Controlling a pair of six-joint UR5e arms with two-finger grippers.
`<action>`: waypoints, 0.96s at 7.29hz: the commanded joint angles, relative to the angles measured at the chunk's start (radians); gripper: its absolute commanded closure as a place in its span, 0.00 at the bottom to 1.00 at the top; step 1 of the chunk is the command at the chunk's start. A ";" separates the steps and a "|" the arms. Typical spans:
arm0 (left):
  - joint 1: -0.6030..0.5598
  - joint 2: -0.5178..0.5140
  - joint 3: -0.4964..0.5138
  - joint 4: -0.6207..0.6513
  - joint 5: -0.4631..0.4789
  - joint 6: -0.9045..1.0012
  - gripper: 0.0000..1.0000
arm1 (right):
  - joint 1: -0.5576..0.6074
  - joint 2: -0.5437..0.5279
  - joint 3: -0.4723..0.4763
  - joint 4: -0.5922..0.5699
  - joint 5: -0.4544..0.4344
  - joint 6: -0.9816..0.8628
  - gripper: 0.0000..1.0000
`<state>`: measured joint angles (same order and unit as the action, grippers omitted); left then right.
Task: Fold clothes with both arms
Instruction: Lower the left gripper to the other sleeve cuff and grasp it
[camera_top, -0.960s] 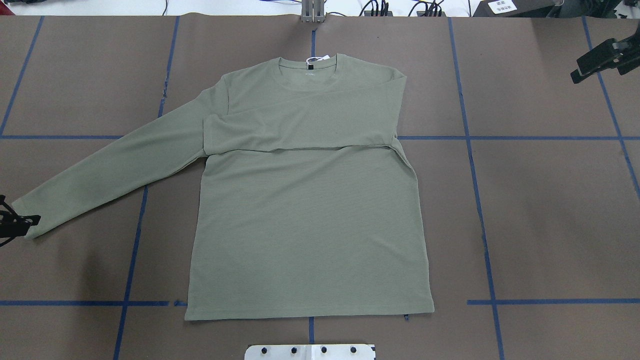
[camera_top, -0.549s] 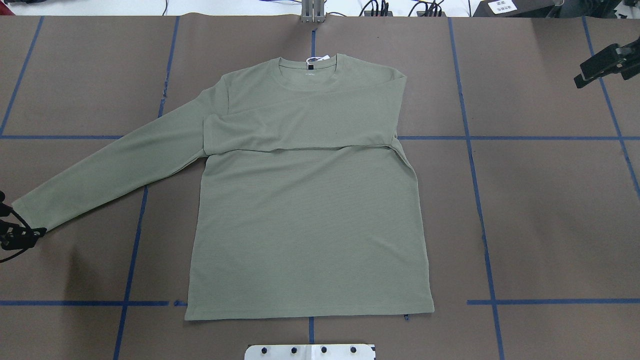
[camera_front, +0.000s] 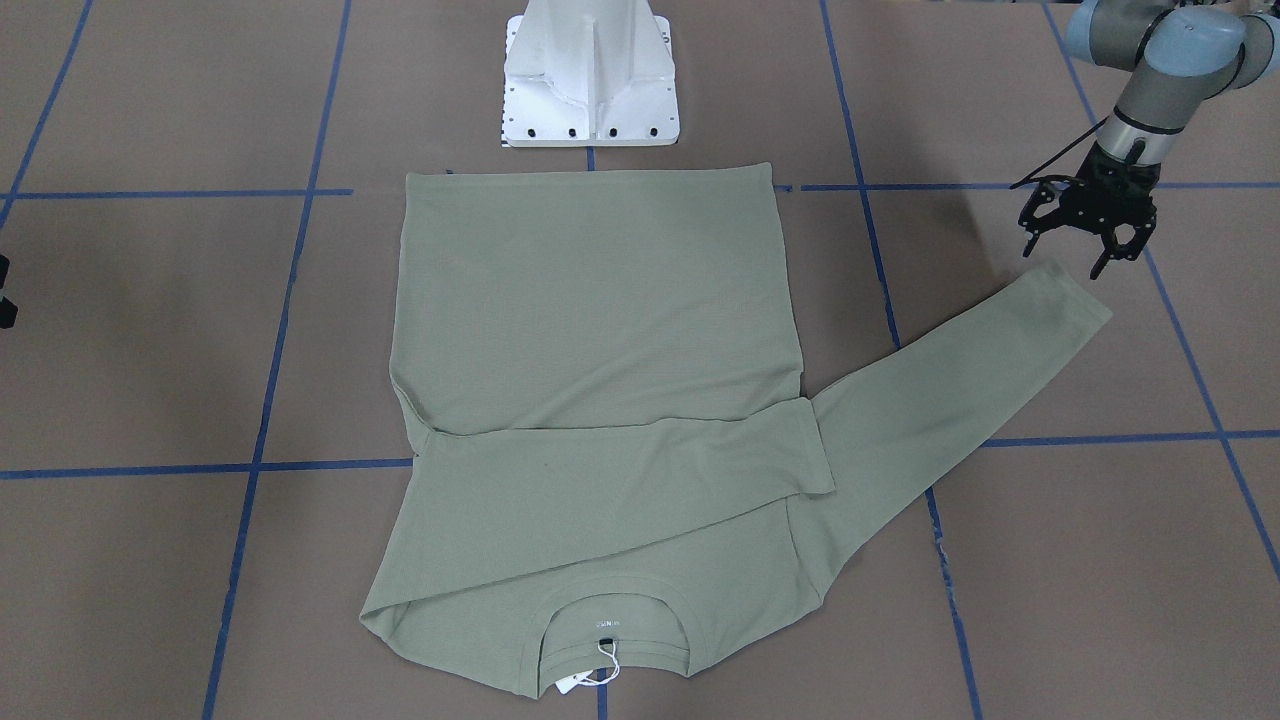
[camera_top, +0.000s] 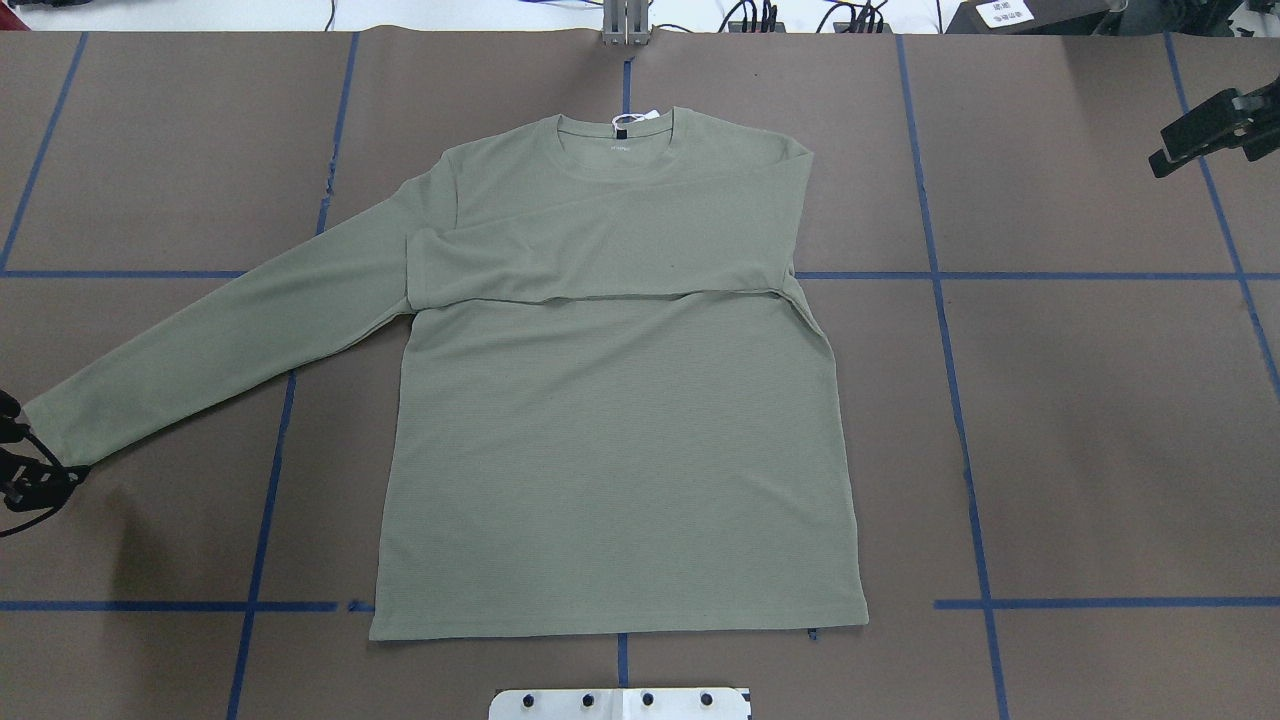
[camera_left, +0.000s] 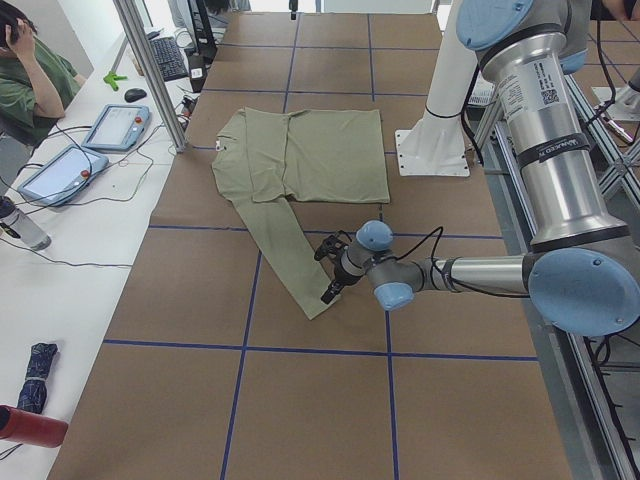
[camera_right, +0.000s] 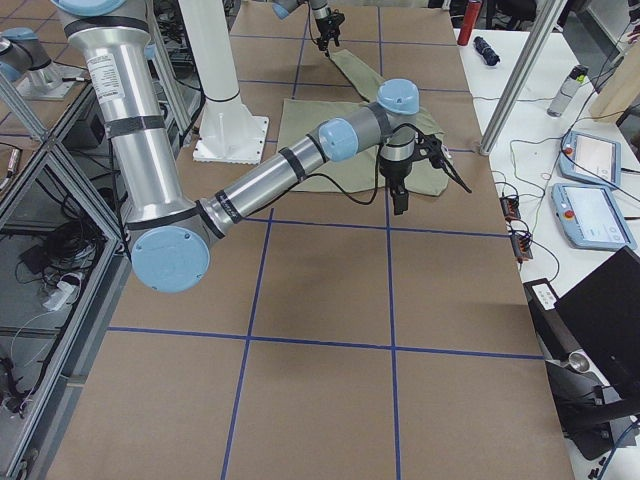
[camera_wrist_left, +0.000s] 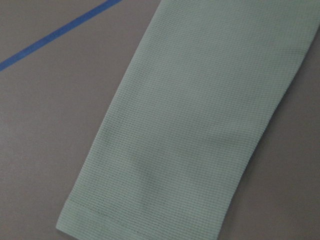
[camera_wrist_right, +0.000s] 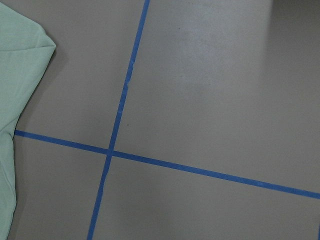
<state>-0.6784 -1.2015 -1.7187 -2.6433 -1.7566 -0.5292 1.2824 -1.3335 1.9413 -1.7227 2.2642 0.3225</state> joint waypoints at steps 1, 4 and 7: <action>0.011 -0.003 0.007 -0.006 0.000 0.012 0.13 | 0.000 -0.001 0.001 0.000 0.000 0.000 0.00; 0.013 -0.003 0.014 -0.009 0.000 0.015 0.48 | 0.000 -0.001 0.004 0.000 0.000 0.000 0.00; 0.011 -0.004 0.016 -0.010 -0.001 0.015 0.59 | 0.000 -0.003 0.005 0.000 0.000 0.000 0.00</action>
<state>-0.6665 -1.2055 -1.7034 -2.6526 -1.7574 -0.5139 1.2824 -1.3349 1.9456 -1.7227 2.2642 0.3222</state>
